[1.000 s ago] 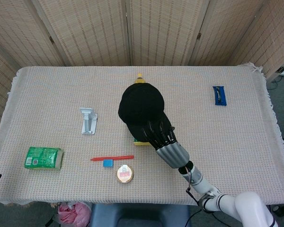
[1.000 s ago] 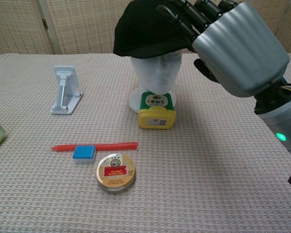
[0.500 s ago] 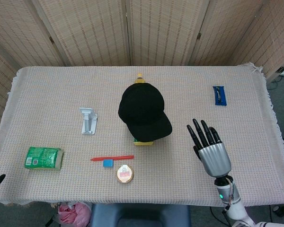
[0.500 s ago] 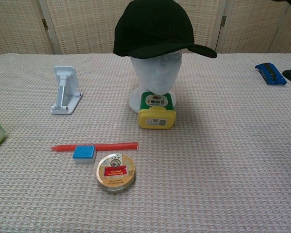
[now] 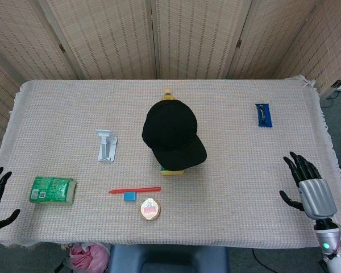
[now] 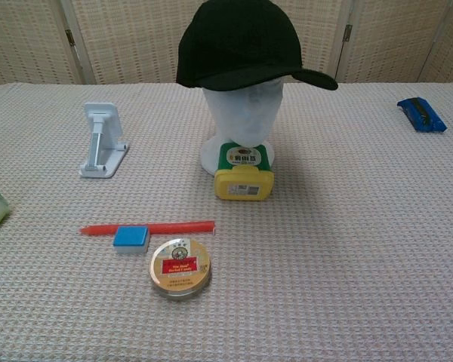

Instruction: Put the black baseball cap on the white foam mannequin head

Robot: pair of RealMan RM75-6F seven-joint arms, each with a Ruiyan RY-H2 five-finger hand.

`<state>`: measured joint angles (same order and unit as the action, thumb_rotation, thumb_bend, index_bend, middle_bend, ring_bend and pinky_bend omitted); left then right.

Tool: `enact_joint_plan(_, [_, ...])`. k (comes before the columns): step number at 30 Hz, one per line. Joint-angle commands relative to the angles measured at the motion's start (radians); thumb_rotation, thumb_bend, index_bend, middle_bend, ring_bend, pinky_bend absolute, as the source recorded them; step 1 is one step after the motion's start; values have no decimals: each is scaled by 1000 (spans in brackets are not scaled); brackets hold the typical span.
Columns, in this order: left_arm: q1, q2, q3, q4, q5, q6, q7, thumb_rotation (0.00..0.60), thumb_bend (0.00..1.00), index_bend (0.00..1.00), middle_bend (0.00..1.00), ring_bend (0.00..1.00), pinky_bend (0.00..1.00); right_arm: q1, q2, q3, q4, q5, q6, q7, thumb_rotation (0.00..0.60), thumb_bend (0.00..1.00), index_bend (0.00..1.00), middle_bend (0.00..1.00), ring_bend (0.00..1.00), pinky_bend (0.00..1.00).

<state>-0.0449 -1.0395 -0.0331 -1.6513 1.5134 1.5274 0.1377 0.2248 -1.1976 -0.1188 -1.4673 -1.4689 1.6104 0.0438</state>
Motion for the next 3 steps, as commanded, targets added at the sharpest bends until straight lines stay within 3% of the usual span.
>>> enact_joint_plan(1, [-4, -7, 3, 1, -3, -9, 12, 600, 220, 54, 0, 0, 154, -16, 6, 7, -2, -31, 4, 0, 600, 197, 0, 0, 1, 154])
enact_joint_plan(3, [-5, -10, 1, 2, -5, -8, 16, 600, 220, 54, 0, 0, 154, -24, 3, 10, -2, -46, 3, -15, 600, 197, 0, 0, 1, 154])
